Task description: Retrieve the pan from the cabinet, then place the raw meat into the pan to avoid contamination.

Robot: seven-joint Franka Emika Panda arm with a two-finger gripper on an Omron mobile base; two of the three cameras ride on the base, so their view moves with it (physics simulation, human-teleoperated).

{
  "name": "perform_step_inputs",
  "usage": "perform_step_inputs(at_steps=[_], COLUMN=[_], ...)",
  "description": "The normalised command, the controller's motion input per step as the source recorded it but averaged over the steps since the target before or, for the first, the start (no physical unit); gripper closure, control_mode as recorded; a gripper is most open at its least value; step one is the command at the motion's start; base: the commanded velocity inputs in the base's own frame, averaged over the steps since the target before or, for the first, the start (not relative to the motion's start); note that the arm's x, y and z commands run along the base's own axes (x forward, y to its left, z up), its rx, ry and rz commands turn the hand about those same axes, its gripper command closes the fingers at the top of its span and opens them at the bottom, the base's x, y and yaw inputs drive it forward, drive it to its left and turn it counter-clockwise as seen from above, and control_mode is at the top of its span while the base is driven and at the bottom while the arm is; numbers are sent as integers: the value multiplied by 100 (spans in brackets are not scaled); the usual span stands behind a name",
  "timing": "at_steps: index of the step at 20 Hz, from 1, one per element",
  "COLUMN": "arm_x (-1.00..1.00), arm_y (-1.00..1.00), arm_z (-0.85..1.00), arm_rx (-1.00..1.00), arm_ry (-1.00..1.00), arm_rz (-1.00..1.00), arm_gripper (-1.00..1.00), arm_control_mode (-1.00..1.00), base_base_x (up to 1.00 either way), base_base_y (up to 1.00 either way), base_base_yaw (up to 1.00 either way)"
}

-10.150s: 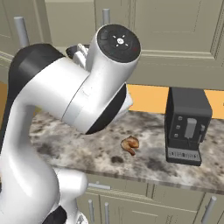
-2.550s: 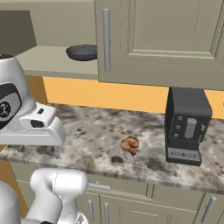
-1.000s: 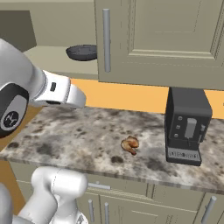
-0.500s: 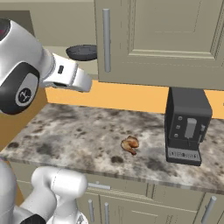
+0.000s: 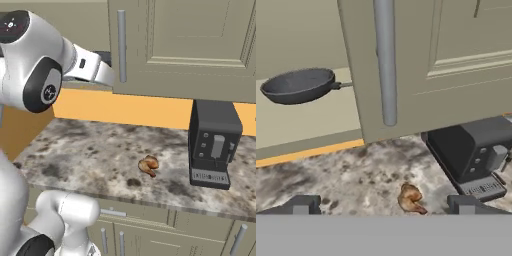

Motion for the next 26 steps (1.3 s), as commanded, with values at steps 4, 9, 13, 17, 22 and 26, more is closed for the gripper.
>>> perform_step_inputs(at_steps=[4,9,13,17,22,26], arm_x=[43,53,65,66,49,39], arm_y=[-42,-6,1,-3,-2,-11], arm_z=[9,10,3,7,5,0], arm_rx=[6,1,-3,-3,-4,-3], arm_ry=[-8,-1,0,2,0,0], arm_rz=[12,12,5,5,3,2], arm_gripper=[-100,-100,-100,-100,-100,-100], arm_control_mode=[-100,-100,-100,-100,-100,-100], base_base_x=[0,0,0,0,0,0], base_base_y=[0,0,0,0,0,0], base_base_yaw=[0,0,0,0,0,0])
